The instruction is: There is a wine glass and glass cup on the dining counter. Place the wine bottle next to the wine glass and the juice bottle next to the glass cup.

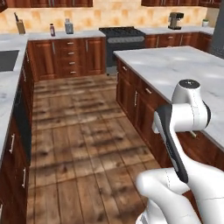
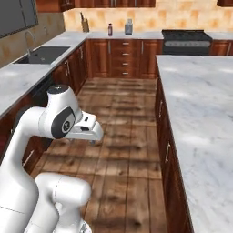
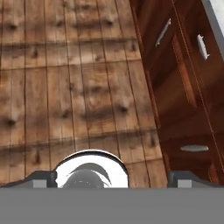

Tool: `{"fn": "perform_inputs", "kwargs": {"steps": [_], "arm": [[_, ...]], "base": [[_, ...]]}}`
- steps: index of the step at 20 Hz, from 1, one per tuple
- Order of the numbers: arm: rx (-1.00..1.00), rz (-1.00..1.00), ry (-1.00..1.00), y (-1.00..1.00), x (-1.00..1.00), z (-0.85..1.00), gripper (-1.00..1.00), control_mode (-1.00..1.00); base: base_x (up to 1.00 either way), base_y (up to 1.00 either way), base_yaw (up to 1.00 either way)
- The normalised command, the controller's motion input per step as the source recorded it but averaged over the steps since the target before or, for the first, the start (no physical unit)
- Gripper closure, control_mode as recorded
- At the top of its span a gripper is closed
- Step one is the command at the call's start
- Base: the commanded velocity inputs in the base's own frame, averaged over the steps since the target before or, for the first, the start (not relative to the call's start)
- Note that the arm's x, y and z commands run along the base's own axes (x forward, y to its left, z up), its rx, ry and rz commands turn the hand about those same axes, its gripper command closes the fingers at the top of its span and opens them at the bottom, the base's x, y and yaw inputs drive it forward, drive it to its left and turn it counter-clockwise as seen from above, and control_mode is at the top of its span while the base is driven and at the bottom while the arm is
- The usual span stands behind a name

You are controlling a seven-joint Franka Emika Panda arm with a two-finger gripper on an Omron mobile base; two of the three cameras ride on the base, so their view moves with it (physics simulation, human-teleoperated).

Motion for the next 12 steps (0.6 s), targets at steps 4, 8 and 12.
{"fn": "perform_inputs", "kwargs": {"steps": [4, 8, 12], "arm": [[0.00, 0.00, 0.00, 0.00, 0.00, 0.00, -1.00, 1.00], [0.00, 0.00, 0.00, 0.00, 0.00, 0.00, -1.00, 1.00], [0.00, 0.00, 0.00, 0.00, 0.00, 0.00, -1.00, 1.00]], "base": [[0.94, 0.37, 0.00], [0.94, 0.32, 0.00], [0.94, 0.32, 0.00]]}}
